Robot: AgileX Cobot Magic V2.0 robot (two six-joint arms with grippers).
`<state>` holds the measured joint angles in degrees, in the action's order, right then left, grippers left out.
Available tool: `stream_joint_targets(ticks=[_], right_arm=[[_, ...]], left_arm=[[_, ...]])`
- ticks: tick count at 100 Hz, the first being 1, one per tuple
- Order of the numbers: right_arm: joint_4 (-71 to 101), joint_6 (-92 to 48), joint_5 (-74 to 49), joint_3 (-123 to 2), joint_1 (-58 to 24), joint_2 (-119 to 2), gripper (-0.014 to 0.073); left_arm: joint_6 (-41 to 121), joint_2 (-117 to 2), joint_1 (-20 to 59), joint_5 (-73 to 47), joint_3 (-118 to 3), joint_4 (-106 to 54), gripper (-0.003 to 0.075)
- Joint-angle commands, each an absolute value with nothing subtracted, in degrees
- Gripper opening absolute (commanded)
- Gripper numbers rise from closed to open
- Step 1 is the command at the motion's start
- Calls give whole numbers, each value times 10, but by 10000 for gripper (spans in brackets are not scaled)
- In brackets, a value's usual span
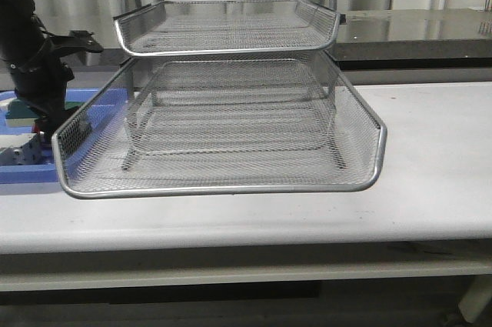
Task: Place button on rack with both arms
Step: 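Lower the left gripper into the blue bin and grasp the red button, then lift the red button out of the bin with the left gripper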
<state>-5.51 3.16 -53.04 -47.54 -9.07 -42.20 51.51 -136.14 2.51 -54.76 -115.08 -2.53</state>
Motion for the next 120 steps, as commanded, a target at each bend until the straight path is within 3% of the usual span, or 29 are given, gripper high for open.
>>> stream_joint_targets(ticks=[1, 65, 79, 105, 120], right_arm=[[-61, 31, -501, -490, -91, -420, -68], [-61, 31, -501, -490, -91, -420, -68], [-61, 31, -501, -490, -91, -420, -68], [-61, 31, -501, -490, -91, -420, -68], [-61, 31, -501, -490, -91, -420, -68]], left_arm=[[518, -1325, 24, -527, -1169, -37, 662], [533, -1336, 24, -533, -1169, -51, 636], [533, -1336, 24, -541, -1169, -51, 485], [533, -1336, 24, -543, -1169, -51, 114], [533, -1336, 24, -546, -1175, -51, 4]])
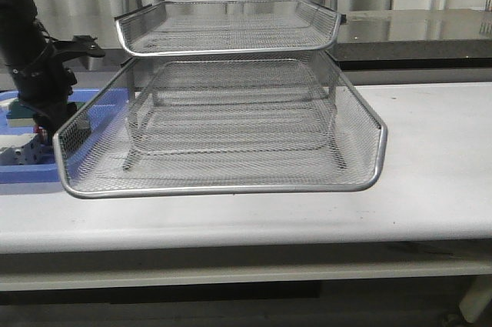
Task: Place button on rack with both arms
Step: 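Lift the red button out of the bin with the left gripper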
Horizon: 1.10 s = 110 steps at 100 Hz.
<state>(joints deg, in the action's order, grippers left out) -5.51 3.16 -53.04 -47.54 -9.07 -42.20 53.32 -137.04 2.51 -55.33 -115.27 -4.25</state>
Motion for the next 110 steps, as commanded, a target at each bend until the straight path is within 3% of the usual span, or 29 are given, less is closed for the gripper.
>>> stream_joint_targets(ticks=[1, 61, 110], right_arm=[[-61, 31, -501, -490, -91, -420, -68], [-61, 31, -501, -490, -91, -420, -68], [-61, 31, -501, -490, -91, -420, -68]], left_arm=[[533, -1336, 24, -547, -1176, -51, 4], [422, -1328, 24, -730, -1384, -51, 4], [333, -1198, 35, -730, -1332, -49, 4]])
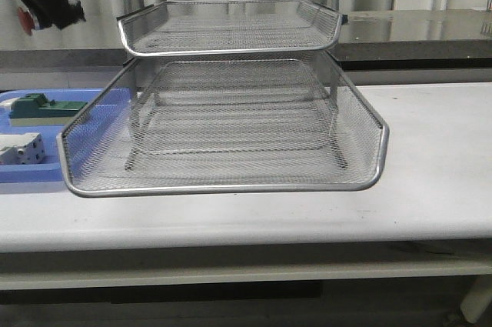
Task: Place button on rack with both arms
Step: 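Lift the red button out of the bin with the left gripper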
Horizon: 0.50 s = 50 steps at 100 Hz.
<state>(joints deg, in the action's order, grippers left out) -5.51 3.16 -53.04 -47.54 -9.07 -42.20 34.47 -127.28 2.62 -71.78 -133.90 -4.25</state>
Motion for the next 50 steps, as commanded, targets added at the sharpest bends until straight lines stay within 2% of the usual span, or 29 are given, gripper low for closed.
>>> stream_joint_targets(ticks=[1, 24, 50], right_arm=[[-61, 31, -501, -490, -91, -420, -68], [-61, 31, -501, -490, -91, -420, -68], [-61, 31, -501, -490, -91, -420, -68]], left_arm=[[333, -1195, 37, -730, -1330, -49, 4], [332, -1101, 79, -730, -1240, -49, 4], [332, -1022, 172, -730, -1152, -49, 4]])
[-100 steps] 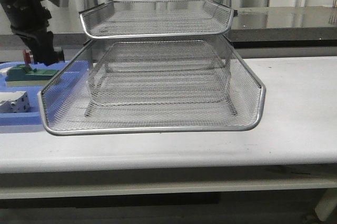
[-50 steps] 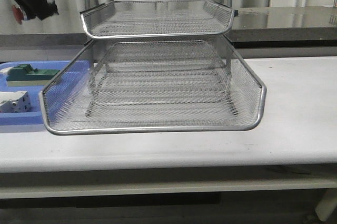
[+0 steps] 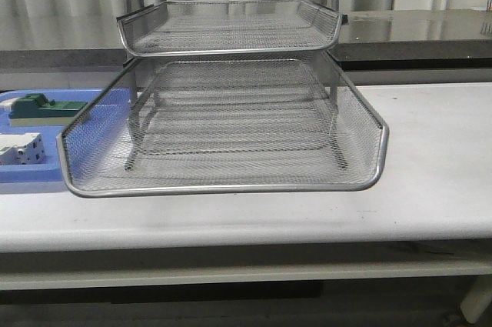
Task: Place button on rack with both arms
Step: 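Lift the red button out of the bin with the left gripper, then lower the red button into the pulled-out tray and open the left gripper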
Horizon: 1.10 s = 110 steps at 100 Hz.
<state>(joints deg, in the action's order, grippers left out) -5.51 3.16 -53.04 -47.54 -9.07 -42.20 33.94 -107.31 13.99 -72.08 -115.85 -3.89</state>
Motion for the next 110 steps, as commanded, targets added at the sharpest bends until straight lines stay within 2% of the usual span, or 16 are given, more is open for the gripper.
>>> stream_joint_targets(ticks=[1, 45, 88, 110], right_arm=[[-61, 31, -501, -490, -91, -420, -68], [-61, 31, -501, -490, -91, -420, -68], [-61, 31, -501, -490, -91, -420, -68], [-61, 31, -501, -490, -91, -420, -68]], left_arm=[[332, -1020, 175, -730, -1149, -49, 4], [332, -1036, 327, -726, -1098, -50, 4], [332, -1139, 350, -721, -1098, -55, 4], [332, -1153, 350, -722, -1098, -56, 5]])
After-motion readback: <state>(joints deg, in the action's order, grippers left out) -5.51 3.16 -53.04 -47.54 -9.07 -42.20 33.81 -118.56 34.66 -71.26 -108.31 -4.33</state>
